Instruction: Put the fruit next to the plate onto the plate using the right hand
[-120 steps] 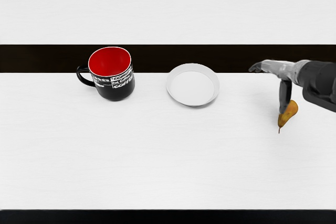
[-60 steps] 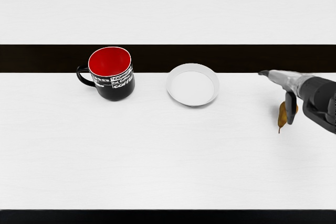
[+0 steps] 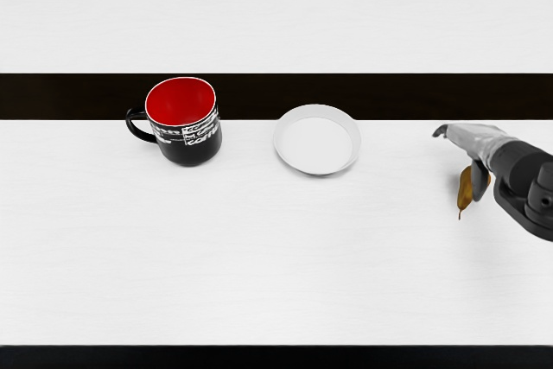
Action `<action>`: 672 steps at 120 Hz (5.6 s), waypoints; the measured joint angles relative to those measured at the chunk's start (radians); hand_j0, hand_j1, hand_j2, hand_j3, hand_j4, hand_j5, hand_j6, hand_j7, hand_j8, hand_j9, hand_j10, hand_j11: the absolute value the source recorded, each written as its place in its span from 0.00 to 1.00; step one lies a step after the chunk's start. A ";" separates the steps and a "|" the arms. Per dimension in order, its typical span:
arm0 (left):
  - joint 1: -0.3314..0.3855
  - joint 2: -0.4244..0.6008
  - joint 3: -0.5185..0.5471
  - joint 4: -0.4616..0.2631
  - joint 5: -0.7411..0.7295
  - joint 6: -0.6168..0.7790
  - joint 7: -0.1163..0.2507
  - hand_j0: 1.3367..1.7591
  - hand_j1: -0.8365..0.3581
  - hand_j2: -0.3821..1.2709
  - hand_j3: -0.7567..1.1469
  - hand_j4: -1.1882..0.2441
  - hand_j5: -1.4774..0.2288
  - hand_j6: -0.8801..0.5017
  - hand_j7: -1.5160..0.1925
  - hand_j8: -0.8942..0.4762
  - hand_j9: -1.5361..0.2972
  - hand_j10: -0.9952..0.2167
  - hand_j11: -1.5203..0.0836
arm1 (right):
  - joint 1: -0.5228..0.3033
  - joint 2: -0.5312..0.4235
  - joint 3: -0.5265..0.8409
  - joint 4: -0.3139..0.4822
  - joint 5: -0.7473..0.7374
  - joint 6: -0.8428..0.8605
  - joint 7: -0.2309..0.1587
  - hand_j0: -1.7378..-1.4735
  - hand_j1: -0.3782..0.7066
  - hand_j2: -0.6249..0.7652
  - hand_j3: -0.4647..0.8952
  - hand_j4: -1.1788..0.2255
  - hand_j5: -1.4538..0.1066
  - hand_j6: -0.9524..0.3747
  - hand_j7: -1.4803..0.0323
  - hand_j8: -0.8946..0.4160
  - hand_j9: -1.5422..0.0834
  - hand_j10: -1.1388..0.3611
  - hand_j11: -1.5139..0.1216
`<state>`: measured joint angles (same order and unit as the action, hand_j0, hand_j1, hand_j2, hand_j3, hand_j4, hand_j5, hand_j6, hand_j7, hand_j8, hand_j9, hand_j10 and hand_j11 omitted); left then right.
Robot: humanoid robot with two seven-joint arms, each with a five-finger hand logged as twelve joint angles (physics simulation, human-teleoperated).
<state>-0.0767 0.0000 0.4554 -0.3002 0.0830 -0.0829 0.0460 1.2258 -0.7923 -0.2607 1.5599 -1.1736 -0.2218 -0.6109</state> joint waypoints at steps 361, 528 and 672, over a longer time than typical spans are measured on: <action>-0.001 0.000 0.001 -0.004 0.002 0.002 0.000 0.76 0.99 0.23 0.40 0.83 0.87 0.64 0.89 0.65 0.84 0.82 0.95 | -0.008 -0.011 -0.025 0.025 -0.018 -0.040 0.001 0.32 0.55 0.68 0.34 0.34 0.29 0.29 0.35 0.32 0.33 0.30 0.31; -0.006 0.000 -0.004 0.062 0.001 0.001 0.000 0.76 0.99 0.23 0.40 0.83 0.87 0.64 0.89 0.65 0.84 0.82 0.95 | 0.177 0.157 0.203 -0.067 0.272 0.098 0.001 0.30 0.64 0.87 0.34 0.31 0.28 0.28 0.32 0.27 0.32 0.26 0.29; -0.005 0.000 -0.003 0.062 0.001 0.001 0.000 0.76 0.99 0.23 0.40 0.83 0.87 0.64 0.89 0.65 0.84 0.82 0.95 | 0.205 0.485 0.282 -0.419 0.284 0.214 0.000 0.30 0.43 0.69 0.34 0.49 0.50 0.43 0.55 0.41 0.53 0.43 0.51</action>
<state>-0.0813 0.0000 0.4525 -0.2378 0.0836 -0.0815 0.0459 1.4312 -0.3074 0.0217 1.1414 -0.8891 -0.0082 -0.6106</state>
